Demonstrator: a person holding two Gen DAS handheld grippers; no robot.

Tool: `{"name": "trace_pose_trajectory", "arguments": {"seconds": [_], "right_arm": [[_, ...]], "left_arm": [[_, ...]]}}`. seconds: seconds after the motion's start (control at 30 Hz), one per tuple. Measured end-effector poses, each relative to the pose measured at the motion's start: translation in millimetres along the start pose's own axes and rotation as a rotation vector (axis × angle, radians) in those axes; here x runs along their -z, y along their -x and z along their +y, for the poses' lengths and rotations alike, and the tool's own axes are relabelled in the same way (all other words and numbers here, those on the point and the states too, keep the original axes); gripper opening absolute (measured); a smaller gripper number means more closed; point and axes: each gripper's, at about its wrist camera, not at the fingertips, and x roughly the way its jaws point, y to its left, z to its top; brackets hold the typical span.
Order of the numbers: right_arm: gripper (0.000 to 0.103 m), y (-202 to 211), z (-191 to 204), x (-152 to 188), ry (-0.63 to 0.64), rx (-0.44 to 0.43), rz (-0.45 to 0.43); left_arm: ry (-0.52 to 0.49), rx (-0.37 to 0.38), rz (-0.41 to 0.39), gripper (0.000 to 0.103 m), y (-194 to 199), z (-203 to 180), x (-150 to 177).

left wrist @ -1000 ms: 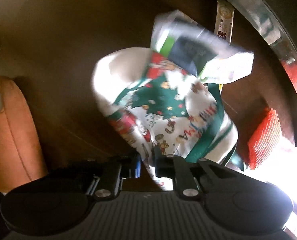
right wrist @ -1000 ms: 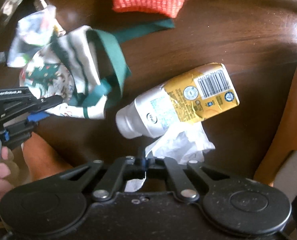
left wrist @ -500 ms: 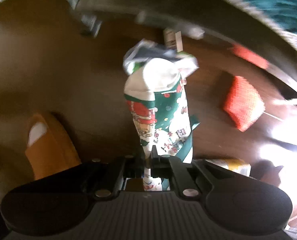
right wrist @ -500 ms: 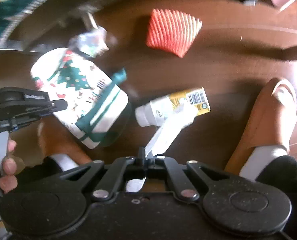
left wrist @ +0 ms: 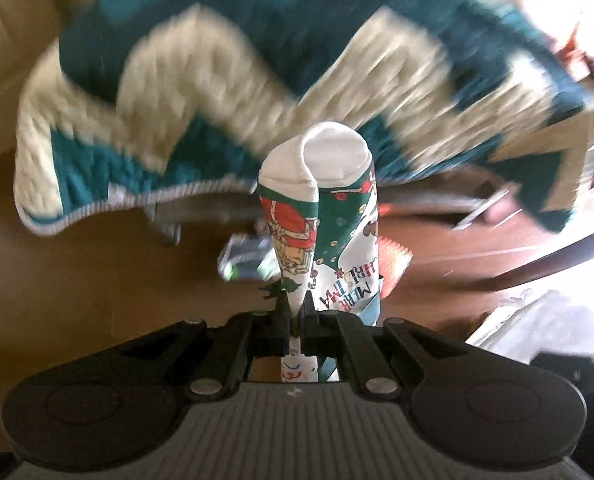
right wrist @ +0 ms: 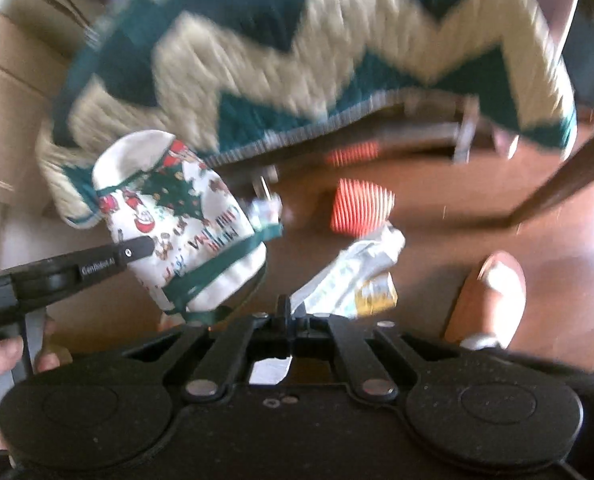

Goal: Collect trash
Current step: 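Lift the tissue and Christmas bag and carry them up to the teal bin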

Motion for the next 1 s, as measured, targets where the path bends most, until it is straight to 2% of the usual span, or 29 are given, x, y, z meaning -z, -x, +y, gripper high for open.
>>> {"name": "trace_pose_trajectory", "arguments": {"seconds": [0.23,0.4,0.57,0.7,1.0], "right_arm": [[0.0,118,-2,2,0.062,-0.029,-0.248],[0.0,201,-8,-4,0.102,-0.018,-0.407],[0.0,293,-12,-11,0.166,0.015,-0.556],[0.0,361,-18,-16,0.185,0.051,-0.682],[0.0,484,-25,-26,0.21,0.153,-0.935]], "left_arm": [[-0.061,0.107,-0.206,0.004,100,-45,-21],[-0.127,0.164,-0.347,0.004,166,-85,-39],[-0.156,0.262,-0.433,0.004,224,-124,-57],[-0.214,0.304,-0.528,0.004,271,-157,-72],[-0.293,0.443,-0.676,0.004,373,-234,-120]]}}
